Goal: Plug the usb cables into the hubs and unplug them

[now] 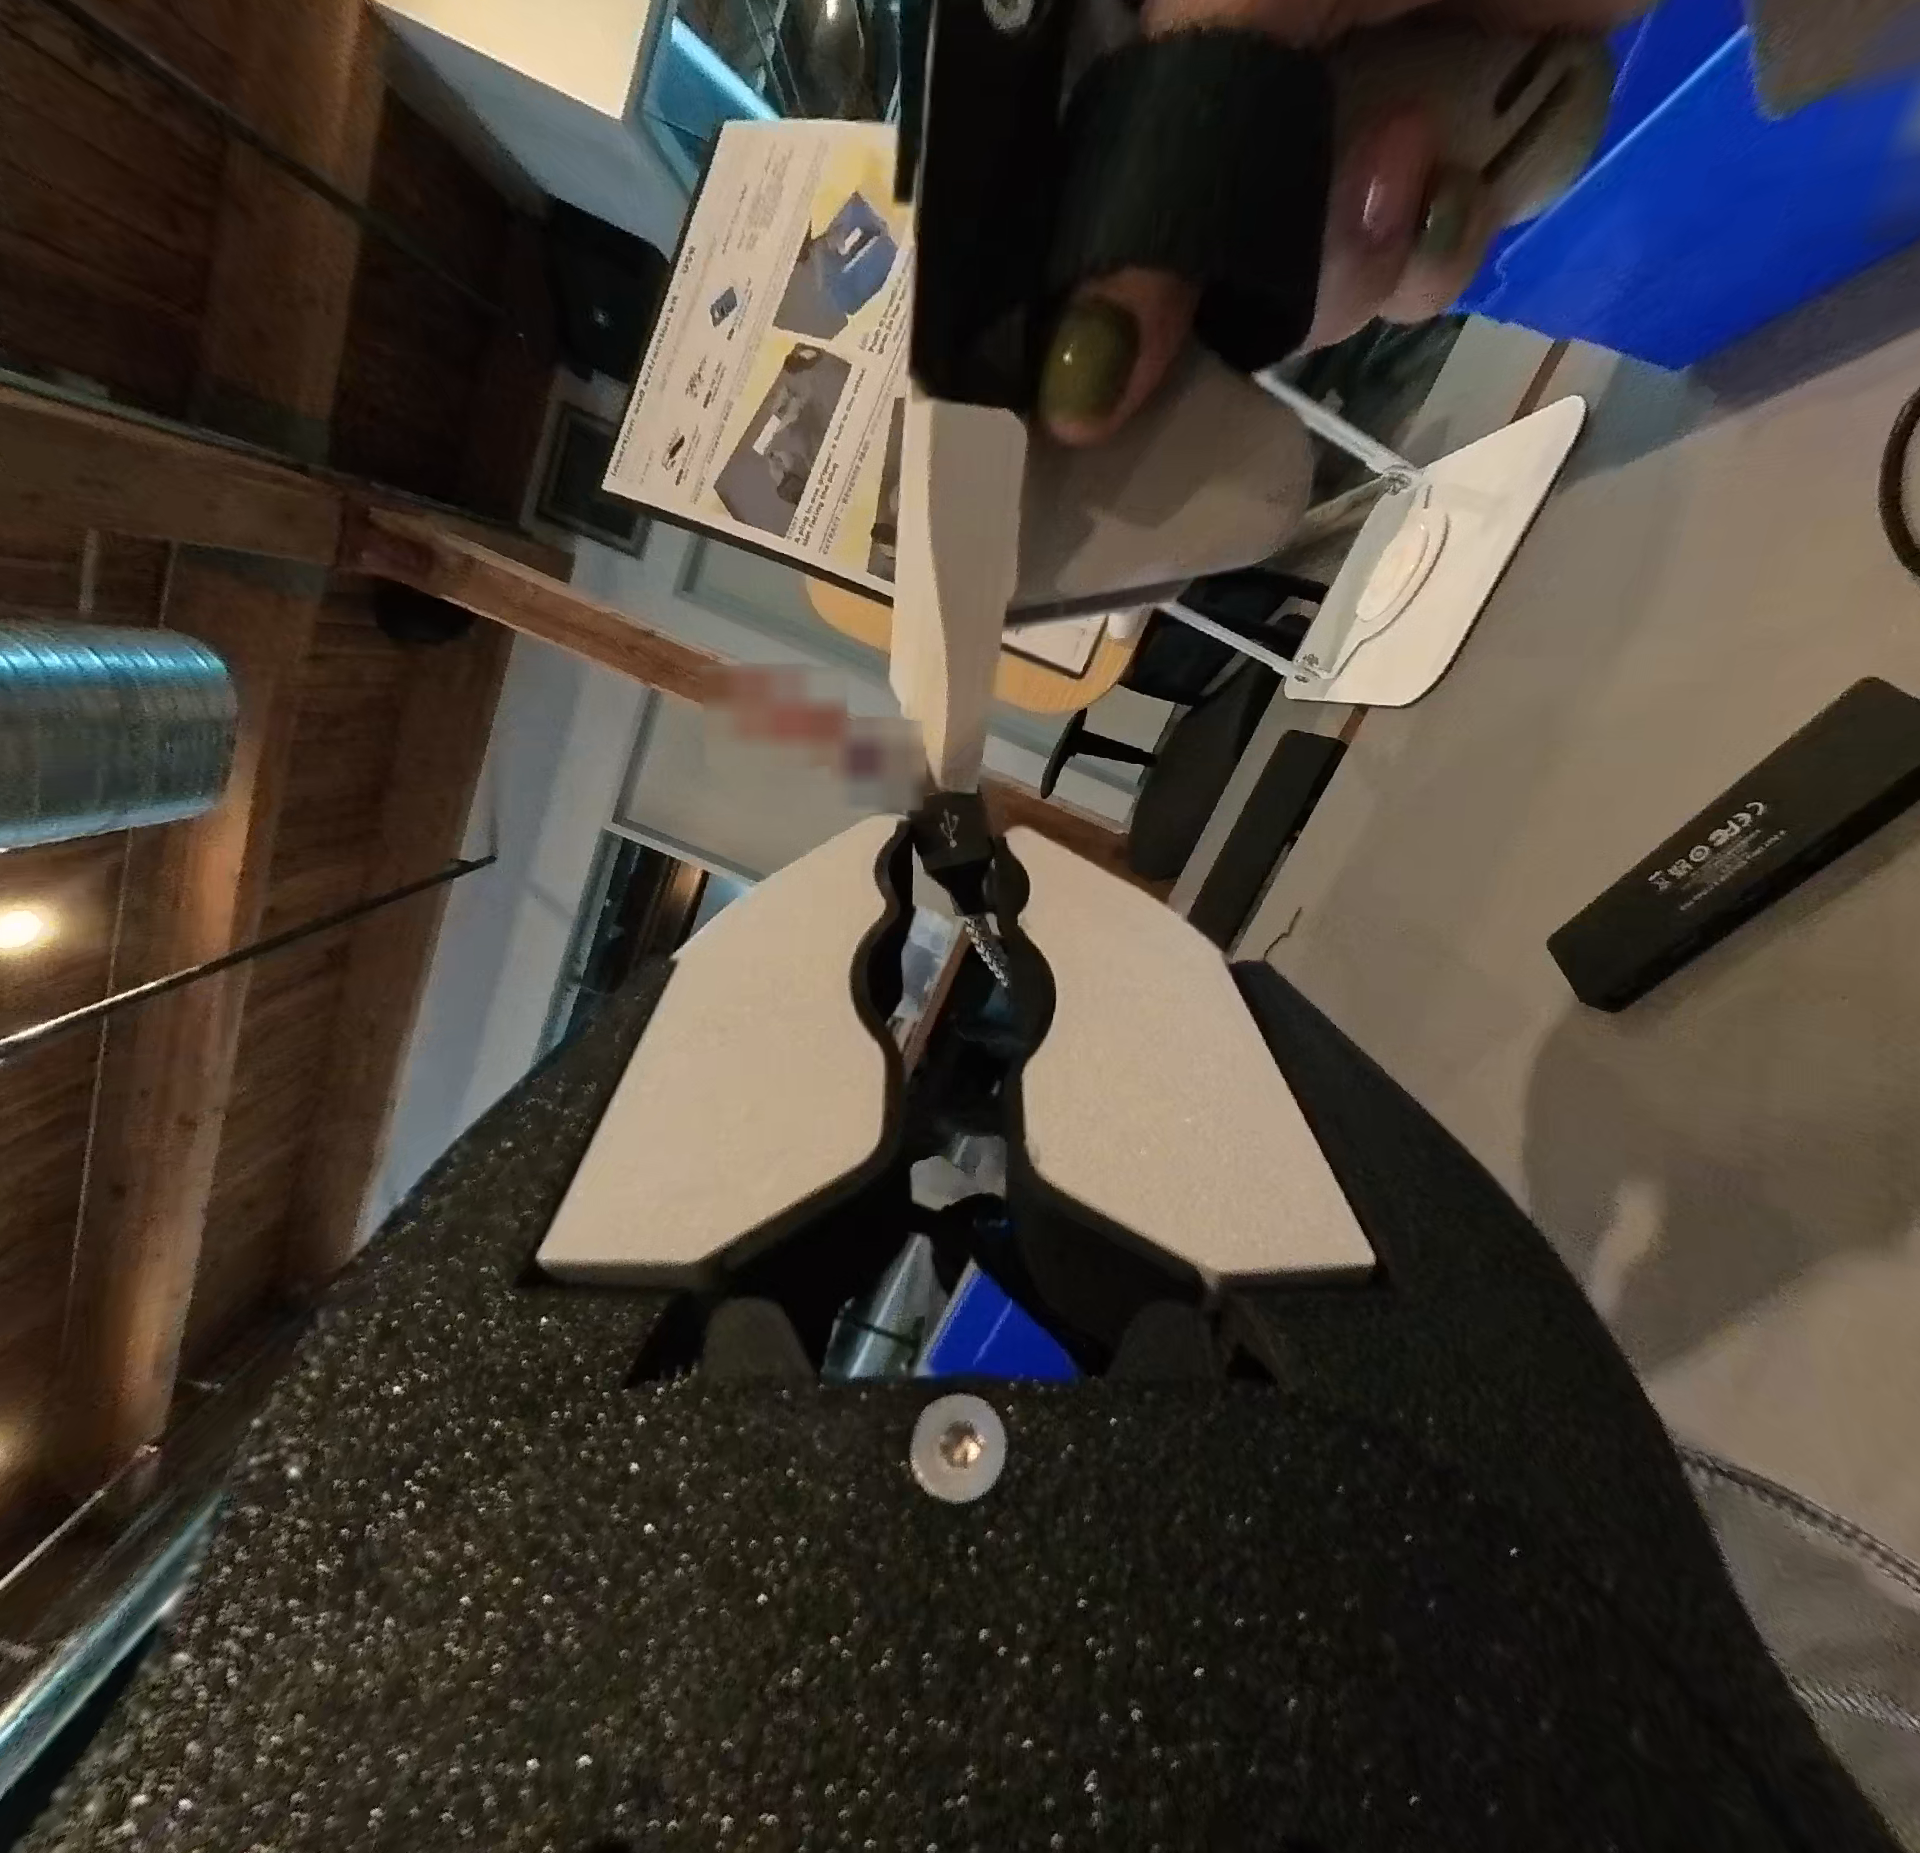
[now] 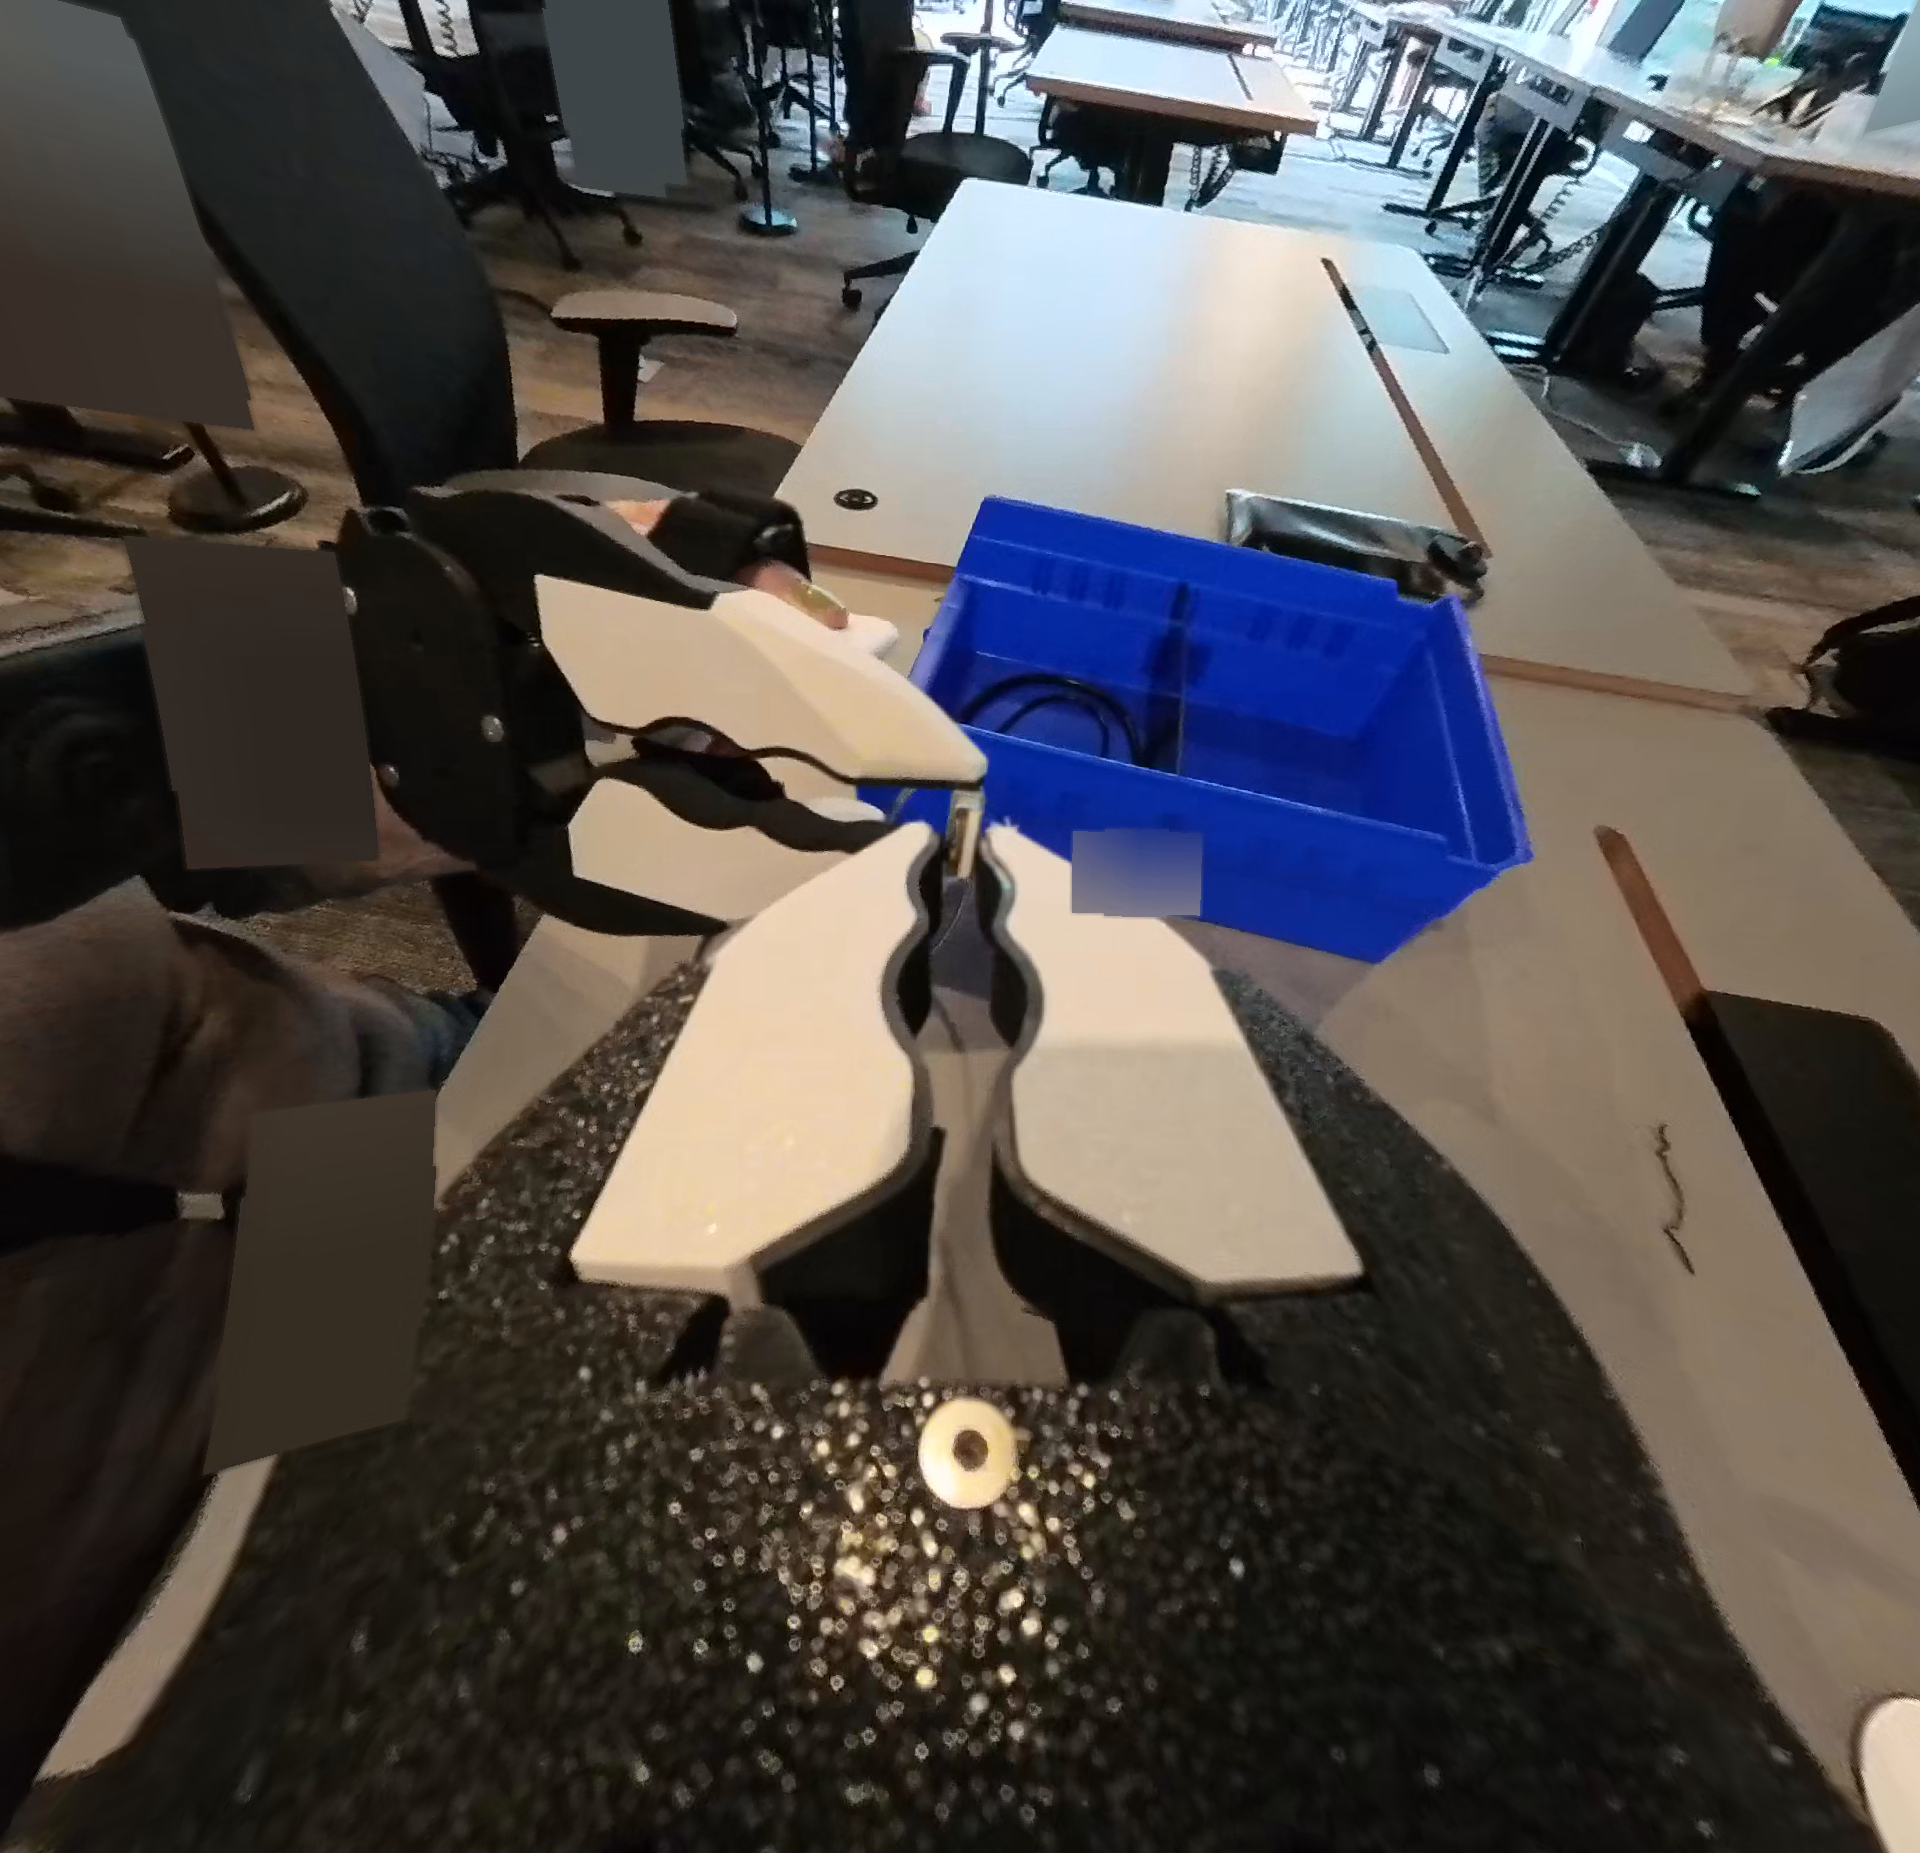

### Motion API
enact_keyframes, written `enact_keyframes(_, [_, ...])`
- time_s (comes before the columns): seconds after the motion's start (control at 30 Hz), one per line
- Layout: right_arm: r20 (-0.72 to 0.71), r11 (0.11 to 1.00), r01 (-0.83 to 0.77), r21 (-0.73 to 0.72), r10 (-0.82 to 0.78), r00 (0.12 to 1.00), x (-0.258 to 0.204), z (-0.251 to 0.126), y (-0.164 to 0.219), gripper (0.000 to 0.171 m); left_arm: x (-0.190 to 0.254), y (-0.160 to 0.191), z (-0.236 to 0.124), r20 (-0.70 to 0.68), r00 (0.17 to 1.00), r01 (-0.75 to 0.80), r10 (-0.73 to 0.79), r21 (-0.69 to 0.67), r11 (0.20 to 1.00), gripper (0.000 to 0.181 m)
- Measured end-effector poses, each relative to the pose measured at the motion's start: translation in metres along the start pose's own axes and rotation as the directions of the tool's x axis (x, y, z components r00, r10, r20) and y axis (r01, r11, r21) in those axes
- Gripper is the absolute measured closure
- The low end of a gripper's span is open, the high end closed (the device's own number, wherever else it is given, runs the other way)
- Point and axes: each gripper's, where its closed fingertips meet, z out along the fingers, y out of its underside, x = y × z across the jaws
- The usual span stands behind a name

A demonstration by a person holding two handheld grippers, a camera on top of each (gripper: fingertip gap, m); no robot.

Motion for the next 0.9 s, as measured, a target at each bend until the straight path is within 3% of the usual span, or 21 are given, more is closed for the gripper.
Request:
enact_keyframes(0.1, [0.005, 0.999, 0.032, -0.001, -0.032, 0.999, 0.0, -0.001, 0.001, 0.167, 0.002, -0.002, 0.001, -0.007, 0.999, 0.036, -0.035, 0.037, 0.999, 0.167])
enact_keyframes(0.2, [0.018, 0.997, 0.072, 0.003, -0.072, 0.997, 0.001, -0.006, 0.005, 0.168, 0.007, -0.008, -0.002, -0.113, 0.971, 0.221, -0.21, 0.091, 0.971, 0.164])
enact_keyframes(0.4, [0.128, 0.981, 0.128, 0.144, -0.147, 0.981, -0.009, -0.021, 0.001, 0.168, 0.01, -0.02, -0.011, -0.41, 0.736, 0.619, -0.539, 0.085, 0.781, 0.144])
enact_keyframes(0.5, [0.201, 0.972, 0.142, 0.187, -0.18, 0.963, -0.018, -0.026, 0.002, 0.168, 0.017, -0.029, -0.013, -0.537, 0.606, 0.718, -0.587, 0.05, 0.694, 0.152])
enact_keyframes(0.63, [0.242, 0.967, 0.149, 0.208, -0.199, 0.95, -0.024, -0.027, 0.002, 0.168, 0.019, -0.038, -0.013, -0.613, 0.498, 0.793, -0.614, 0.035, 0.608, 0.158])
enact_keyframes(0.7, [0.252, 0.965, 0.153, 0.211, -0.205, 0.946, -0.026, -0.026, 0.003, 0.168, 0.018, -0.042, -0.014, -0.647, 0.451, 0.823, -0.615, 0.035, 0.567, 0.158])
enact_keyframes(0.77, [0.264, 0.964, 0.151, 0.217, -0.207, 0.942, -0.027, -0.026, 0.003, 0.168, 0.017, -0.042, -0.013, -0.661, 0.41, 0.844, -0.629, 0.014, 0.536, 0.174])
enact_keyframes(0.9, [0.287, 0.962, 0.14, 0.236, -0.207, 0.935, -0.03, -0.026, 0.001, 0.167, 0.017, -0.043, -0.016, -0.69, 0.363, 0.863, -0.626, -0.004, 0.505, 0.175])
